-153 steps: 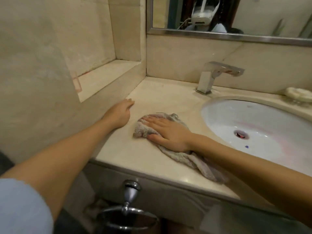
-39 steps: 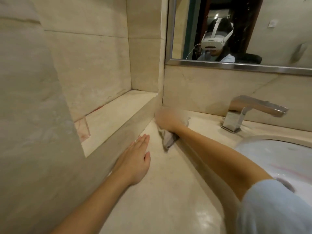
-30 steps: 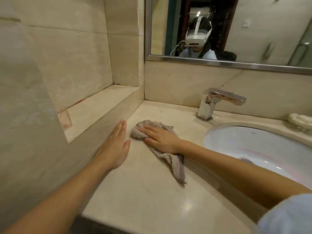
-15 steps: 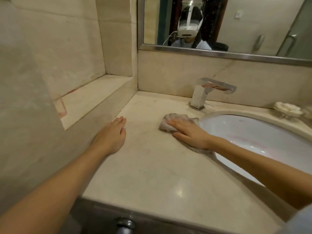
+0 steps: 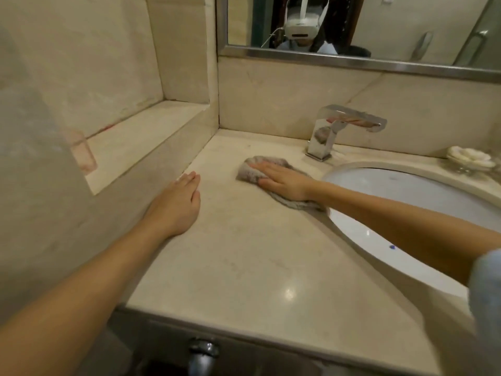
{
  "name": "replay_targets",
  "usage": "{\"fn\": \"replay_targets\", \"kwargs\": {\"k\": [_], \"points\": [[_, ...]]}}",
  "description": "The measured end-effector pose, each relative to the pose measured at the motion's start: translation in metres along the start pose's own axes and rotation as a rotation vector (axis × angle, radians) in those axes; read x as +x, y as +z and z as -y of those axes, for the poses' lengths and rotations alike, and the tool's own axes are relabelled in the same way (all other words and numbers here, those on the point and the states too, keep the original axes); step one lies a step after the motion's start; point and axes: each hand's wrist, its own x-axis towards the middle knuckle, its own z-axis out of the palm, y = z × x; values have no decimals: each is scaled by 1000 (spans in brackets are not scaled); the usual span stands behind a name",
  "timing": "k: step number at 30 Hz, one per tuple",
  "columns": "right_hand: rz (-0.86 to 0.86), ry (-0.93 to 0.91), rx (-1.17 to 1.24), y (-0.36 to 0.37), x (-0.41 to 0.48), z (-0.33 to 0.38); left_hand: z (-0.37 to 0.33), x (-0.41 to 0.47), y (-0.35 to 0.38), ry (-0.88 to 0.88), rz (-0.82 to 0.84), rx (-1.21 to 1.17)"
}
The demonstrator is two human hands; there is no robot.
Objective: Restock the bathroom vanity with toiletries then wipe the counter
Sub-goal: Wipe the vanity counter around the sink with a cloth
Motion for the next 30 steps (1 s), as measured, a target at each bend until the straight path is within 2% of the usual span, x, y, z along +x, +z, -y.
{"fn": "replay_targets", "kwargs": {"k": [5, 9, 15, 18, 21, 27, 30], "points": [[-34, 183, -27, 2, 81, 8, -1, -3, 0, -18, -35, -57], [-32, 198, -56, 13, 89, 36, -3, -9, -5, -44, -66, -130], [-15, 9, -23, 32, 35, 108, -12, -36, -17, -88, -279, -204], [-4, -60, -17, 36, 2, 141, -7, -62, -19, -103, -257, -272], [-11, -18, -13, 45, -18, 171, 0, -95, -24, -138, -206, -251], [-98, 7, -30, 76, -69, 251, -9, -144, -37, -163, -266, -324], [-150, 30, -8, 81, -94, 258, -11, -161, -35, -165, -287, -339]]}}
